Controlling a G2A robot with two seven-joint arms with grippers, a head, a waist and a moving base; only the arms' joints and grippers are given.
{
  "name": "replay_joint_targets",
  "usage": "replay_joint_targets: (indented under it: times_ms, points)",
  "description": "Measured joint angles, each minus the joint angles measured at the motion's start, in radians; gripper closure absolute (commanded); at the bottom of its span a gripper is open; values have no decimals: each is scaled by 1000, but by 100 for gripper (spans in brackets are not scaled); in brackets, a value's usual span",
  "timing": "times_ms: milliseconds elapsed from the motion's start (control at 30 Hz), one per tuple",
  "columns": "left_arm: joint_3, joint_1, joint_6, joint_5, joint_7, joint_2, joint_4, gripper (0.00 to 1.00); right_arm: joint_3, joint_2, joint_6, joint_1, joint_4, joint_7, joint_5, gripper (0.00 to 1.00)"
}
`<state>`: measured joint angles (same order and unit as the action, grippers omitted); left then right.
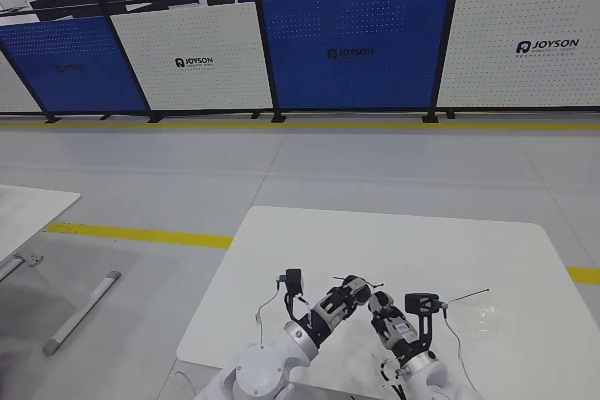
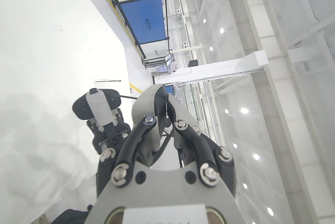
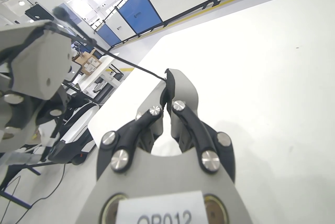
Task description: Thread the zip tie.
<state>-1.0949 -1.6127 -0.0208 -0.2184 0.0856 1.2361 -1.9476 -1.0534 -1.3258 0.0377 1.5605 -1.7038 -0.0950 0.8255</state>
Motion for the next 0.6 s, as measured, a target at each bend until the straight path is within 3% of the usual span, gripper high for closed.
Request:
replay_joint_targets:
  times_ms: [600]
  points:
    - [-17,-29,21,-1,15,-6,-27,100,6,-3,-12,-7,10,3,10,100]
